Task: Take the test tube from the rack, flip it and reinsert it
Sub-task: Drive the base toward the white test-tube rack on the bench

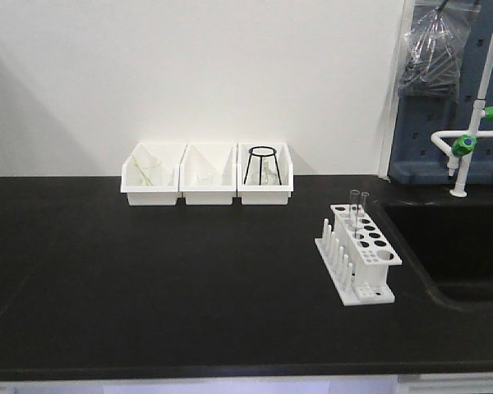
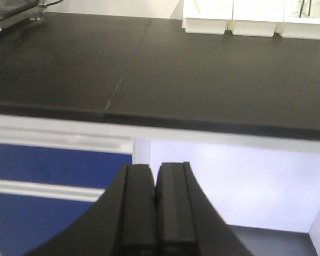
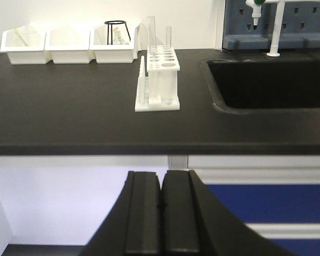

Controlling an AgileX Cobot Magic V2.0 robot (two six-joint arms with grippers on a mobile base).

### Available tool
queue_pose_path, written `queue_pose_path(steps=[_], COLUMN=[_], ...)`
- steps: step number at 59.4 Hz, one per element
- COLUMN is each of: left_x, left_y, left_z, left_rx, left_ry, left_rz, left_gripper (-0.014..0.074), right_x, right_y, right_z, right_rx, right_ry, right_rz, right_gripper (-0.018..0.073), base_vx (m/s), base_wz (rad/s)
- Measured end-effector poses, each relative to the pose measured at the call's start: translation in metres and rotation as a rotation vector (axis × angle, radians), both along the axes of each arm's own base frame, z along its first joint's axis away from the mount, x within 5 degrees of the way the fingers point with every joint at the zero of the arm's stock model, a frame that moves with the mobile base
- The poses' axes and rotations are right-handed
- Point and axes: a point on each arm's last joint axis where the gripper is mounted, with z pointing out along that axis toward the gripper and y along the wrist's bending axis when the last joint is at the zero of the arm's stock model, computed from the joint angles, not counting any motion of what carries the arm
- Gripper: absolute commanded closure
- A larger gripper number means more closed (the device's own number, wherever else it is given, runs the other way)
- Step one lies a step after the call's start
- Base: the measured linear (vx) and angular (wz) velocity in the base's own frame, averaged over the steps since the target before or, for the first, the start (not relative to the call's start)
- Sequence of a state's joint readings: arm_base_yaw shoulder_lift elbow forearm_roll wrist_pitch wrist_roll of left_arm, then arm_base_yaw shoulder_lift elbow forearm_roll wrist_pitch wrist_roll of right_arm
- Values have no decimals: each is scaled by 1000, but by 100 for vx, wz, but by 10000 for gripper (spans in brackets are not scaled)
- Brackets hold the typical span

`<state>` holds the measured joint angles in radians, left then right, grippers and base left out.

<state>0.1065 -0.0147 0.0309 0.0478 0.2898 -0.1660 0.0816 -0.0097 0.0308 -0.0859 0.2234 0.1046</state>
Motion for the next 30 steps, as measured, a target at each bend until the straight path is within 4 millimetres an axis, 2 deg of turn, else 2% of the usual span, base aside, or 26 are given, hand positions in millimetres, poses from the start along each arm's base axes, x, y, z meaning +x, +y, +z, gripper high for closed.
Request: queue_pose_path(steps=[30], left_x=[0], left_y=[0], left_z=[0], left_rx=[0], left_ry=[0], left_rz=[0], left_gripper=[603], right_x=[0], right_y=[0], right_z=[0], right_rx=[0], right_ry=[0], right_rz=[0], right_gripper=[568], base_vx=[48], base_wz=[-3])
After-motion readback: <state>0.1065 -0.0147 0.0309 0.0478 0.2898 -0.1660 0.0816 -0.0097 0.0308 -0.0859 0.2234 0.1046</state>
